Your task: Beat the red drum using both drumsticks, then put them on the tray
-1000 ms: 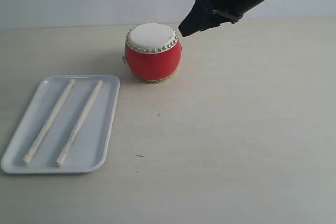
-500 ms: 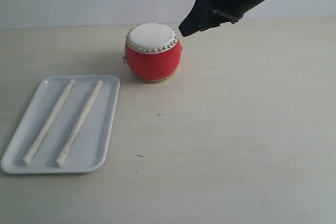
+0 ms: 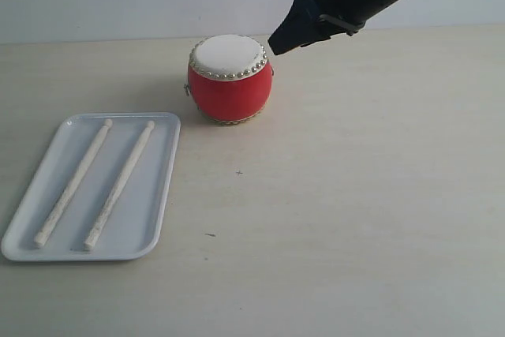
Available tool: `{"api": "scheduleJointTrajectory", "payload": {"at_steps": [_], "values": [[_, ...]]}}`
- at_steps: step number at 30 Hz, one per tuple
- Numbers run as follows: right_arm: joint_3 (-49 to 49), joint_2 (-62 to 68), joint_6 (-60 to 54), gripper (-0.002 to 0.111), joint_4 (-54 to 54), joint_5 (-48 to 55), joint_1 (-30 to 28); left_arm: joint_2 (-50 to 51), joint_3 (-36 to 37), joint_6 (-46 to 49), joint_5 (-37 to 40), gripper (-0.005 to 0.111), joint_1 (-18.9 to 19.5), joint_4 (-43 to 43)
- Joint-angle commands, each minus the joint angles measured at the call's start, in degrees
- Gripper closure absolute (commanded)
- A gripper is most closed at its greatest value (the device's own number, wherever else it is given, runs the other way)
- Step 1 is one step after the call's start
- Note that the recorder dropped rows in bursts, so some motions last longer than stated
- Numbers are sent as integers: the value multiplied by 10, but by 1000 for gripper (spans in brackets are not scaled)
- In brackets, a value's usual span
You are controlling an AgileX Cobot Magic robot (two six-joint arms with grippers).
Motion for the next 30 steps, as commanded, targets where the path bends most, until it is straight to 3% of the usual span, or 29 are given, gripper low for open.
{"api": "scheduleJointTrajectory", "payload": {"at_steps": [1, 25, 30], "values": [[1, 0, 0, 44, 6, -2, -2, -3, 2, 1, -1, 106, 1, -5], [1, 0, -2, 44, 6, -2, -2, -3, 2, 1, -1, 106, 1, -5], [1, 0, -30, 44, -2, -59, -2, -3, 2, 1, -1, 106, 1, -5]]}}
